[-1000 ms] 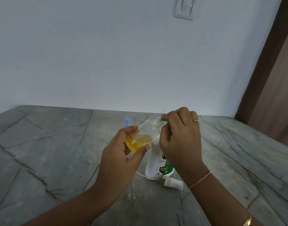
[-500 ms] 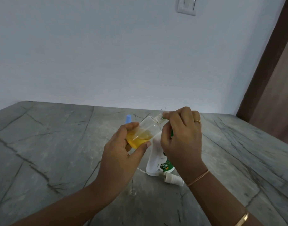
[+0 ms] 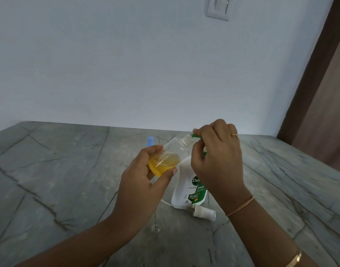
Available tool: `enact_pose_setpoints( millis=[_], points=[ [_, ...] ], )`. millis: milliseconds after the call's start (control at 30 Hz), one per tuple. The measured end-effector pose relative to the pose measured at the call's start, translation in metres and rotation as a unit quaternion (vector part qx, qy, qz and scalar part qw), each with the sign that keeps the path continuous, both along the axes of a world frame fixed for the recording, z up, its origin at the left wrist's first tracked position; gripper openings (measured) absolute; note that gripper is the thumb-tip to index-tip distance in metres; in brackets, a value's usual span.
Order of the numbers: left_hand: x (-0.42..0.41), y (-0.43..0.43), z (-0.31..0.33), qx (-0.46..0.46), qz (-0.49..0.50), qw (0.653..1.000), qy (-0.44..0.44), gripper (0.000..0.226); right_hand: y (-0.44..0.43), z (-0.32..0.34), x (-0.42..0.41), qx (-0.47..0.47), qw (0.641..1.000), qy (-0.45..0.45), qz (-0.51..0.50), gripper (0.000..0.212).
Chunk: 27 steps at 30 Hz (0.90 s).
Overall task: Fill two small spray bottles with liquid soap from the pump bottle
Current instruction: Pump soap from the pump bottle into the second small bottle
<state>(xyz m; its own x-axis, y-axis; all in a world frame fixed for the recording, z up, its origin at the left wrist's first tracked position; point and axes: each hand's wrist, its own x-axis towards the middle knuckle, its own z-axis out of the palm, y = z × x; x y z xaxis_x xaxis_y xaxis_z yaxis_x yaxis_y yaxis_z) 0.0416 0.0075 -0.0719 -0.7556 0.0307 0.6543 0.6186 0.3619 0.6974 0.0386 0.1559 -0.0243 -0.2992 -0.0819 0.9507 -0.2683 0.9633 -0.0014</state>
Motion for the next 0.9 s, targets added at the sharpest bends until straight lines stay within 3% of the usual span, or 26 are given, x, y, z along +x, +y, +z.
enact_pose_setpoints(
  millis=[367,900],
  points=[
    [0.001,0.0,0.0,-0.001,0.001,1.0,-0.002,0.05,-0.005,-0.012,-0.001,-0.043,0.999,0.004,0.024,0.021],
    [0.002,0.001,0.001,0.008,-0.003,1.0,-0.005,0.048,-0.005,-0.007,-0.002,-0.031,0.999,-0.004,0.008,0.021]
  ],
)
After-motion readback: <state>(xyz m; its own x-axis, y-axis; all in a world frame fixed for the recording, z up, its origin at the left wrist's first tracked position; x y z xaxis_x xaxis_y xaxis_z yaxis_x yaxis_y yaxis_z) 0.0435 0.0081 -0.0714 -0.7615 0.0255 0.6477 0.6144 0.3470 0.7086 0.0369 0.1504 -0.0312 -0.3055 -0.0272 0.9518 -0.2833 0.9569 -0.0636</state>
